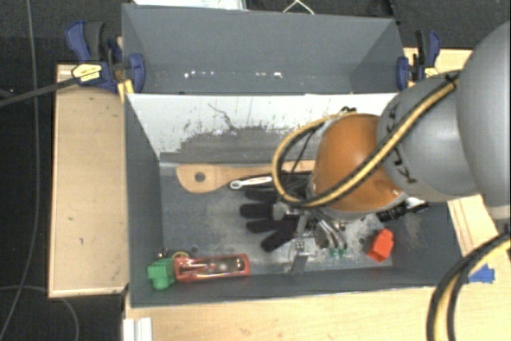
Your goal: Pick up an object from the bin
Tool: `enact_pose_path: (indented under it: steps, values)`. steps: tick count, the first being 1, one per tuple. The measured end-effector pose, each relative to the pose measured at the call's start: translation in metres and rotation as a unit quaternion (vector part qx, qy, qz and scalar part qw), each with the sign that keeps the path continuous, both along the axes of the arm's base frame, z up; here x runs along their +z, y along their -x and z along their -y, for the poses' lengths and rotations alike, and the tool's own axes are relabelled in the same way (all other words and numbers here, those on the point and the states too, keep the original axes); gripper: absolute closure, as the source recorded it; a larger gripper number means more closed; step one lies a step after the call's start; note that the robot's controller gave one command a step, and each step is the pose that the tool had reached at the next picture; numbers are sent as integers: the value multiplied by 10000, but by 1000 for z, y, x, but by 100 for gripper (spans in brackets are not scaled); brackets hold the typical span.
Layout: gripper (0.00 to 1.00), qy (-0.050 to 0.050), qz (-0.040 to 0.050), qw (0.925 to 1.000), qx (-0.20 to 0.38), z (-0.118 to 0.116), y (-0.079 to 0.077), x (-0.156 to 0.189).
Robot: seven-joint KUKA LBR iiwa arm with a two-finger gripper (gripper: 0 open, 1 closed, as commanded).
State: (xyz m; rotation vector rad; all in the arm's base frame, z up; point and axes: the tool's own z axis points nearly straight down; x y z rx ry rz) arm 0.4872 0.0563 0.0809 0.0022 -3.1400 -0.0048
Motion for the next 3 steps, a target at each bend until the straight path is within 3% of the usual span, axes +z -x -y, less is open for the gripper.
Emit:
enact_pose_path:
  steps: [1,2,3]
  values:
    - [0,5,43,10000,8,1,-10,-2]
    - [0,0,48,9995,309,11,-9,-5]
    - [0,7,76,9839,1785,42,-16,29]
